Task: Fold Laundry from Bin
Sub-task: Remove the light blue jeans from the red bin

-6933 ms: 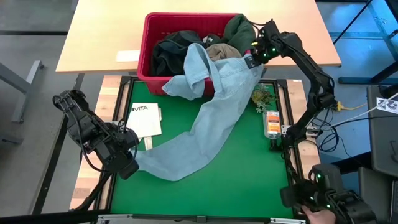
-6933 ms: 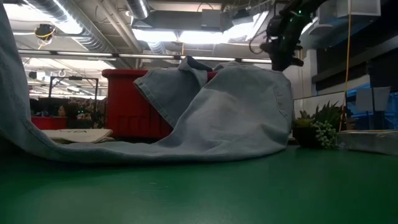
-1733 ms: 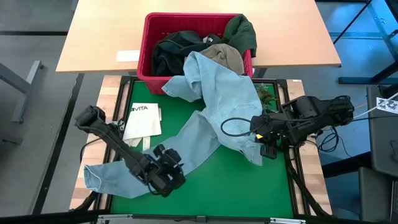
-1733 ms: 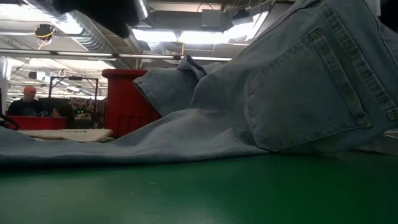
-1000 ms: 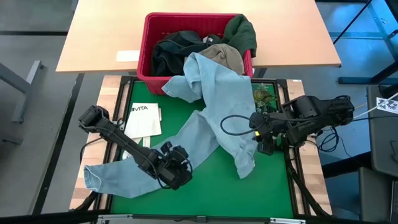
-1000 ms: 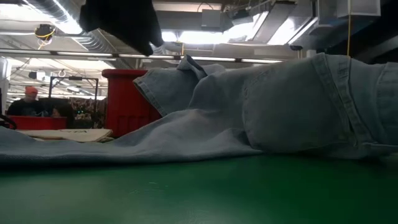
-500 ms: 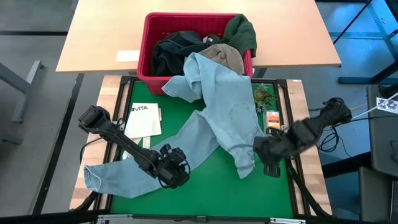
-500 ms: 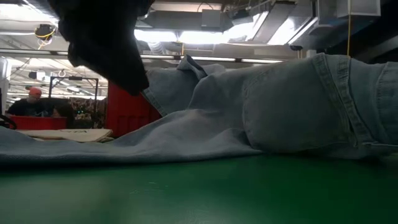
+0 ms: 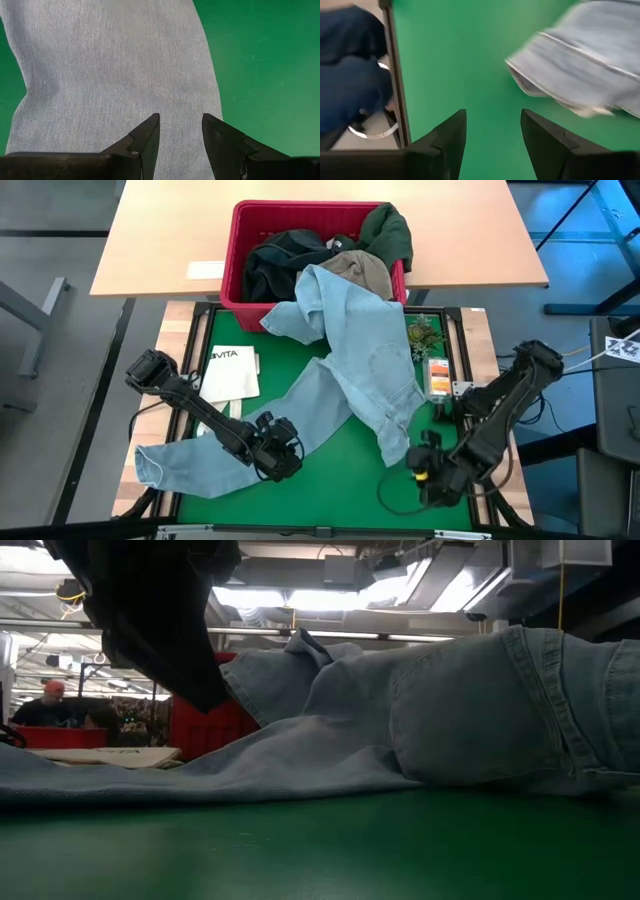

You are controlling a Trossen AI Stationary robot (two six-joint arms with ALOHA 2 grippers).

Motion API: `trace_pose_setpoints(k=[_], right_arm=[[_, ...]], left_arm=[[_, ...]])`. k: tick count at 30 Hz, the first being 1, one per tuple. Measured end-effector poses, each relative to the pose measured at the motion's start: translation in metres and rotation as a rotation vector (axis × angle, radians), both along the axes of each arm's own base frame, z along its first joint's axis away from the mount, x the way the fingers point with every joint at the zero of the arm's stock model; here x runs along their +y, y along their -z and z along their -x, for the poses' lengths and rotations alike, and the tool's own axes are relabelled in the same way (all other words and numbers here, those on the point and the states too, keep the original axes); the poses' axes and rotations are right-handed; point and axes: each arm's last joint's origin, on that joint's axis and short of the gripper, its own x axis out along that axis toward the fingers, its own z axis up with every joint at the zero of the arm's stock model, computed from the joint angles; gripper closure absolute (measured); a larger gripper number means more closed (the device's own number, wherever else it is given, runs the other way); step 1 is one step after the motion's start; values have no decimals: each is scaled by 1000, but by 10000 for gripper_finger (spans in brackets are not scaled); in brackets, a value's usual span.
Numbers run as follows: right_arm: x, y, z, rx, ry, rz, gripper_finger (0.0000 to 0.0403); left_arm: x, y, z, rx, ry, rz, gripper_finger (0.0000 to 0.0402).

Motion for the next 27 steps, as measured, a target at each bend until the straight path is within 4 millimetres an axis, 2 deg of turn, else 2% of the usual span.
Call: trace_pose_setpoints(k=[4,8,13,27], right_arm=[[8,21,-1,-116,1,-24,217],[7,36,0,-139,85,-83,217],[2,52,2,-196,143,-61,217],[-1,71,-1,-319,264,10,217]], left_arm=[[0,0,0,0,0,0,260],[0,0,0,-1,-1,1,260],[0,0,0,-4,-1,3,260],[-1,-1,-2,-22,-1,14,260]])
